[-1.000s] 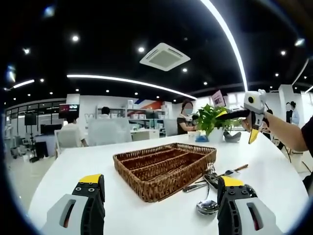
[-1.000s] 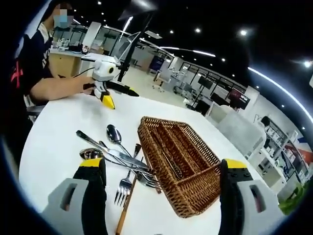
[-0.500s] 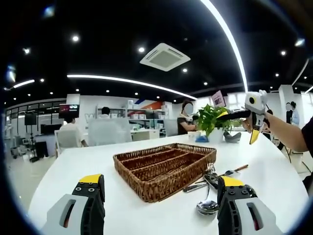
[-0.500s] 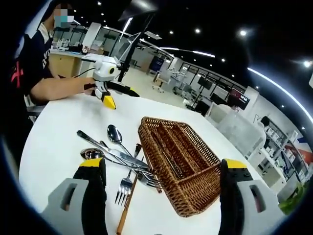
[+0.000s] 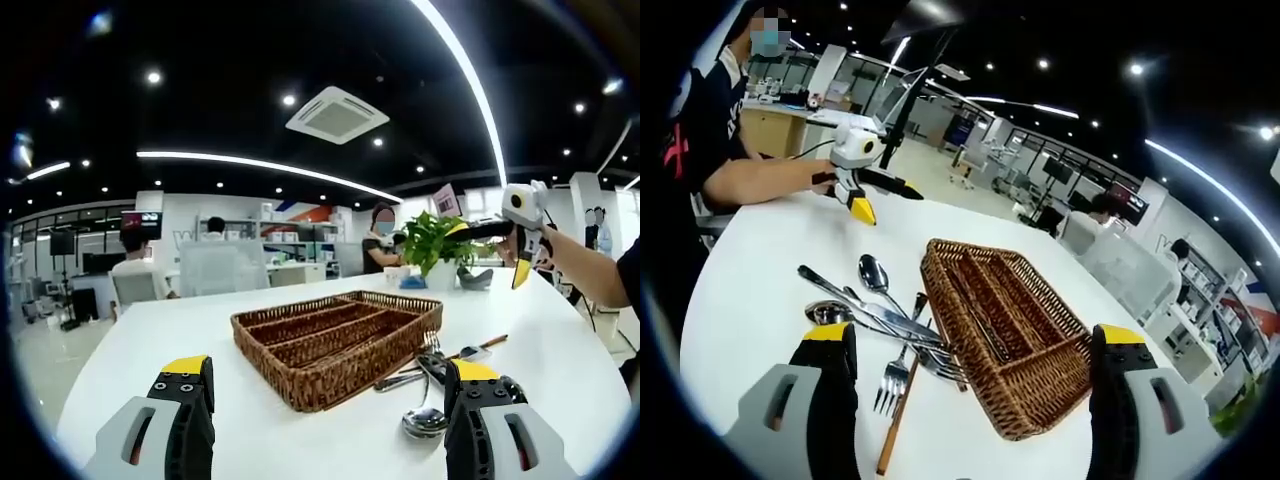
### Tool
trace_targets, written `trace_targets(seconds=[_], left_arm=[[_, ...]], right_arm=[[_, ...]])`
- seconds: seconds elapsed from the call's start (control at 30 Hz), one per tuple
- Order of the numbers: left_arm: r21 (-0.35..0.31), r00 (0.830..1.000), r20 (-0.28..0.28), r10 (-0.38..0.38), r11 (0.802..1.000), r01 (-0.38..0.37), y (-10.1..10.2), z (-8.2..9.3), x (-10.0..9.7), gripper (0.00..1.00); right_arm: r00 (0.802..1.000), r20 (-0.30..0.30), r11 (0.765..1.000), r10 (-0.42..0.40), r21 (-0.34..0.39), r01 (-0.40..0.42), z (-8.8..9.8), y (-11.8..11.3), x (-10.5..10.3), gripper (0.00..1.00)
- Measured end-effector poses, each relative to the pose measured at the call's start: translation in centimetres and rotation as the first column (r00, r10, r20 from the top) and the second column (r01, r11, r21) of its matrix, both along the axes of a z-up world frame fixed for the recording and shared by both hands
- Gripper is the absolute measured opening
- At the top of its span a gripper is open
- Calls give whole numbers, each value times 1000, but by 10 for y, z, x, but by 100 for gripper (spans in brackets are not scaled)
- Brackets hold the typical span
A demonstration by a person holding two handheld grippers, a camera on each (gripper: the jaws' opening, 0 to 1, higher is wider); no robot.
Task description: Arrange the knives, forks, and spoons in their matching storage slots by inserting each utensil handle-first until every utensil is classified and aligned in the correct compartment
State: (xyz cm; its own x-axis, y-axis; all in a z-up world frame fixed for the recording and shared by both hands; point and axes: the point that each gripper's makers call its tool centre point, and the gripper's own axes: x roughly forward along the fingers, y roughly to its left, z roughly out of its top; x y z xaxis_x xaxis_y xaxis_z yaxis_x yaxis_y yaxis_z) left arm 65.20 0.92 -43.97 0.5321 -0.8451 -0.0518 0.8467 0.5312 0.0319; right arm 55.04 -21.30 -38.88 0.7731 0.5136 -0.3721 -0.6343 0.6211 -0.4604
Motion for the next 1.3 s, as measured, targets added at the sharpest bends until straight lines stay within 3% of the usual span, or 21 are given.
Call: trace_targets(seconds=[1.3], left_arm=[[-4,1000,0,4,1000,-4,3,1,2,100]], right_arm=[[1000,1,1000,-4,18,4,-1,1,2,100]])
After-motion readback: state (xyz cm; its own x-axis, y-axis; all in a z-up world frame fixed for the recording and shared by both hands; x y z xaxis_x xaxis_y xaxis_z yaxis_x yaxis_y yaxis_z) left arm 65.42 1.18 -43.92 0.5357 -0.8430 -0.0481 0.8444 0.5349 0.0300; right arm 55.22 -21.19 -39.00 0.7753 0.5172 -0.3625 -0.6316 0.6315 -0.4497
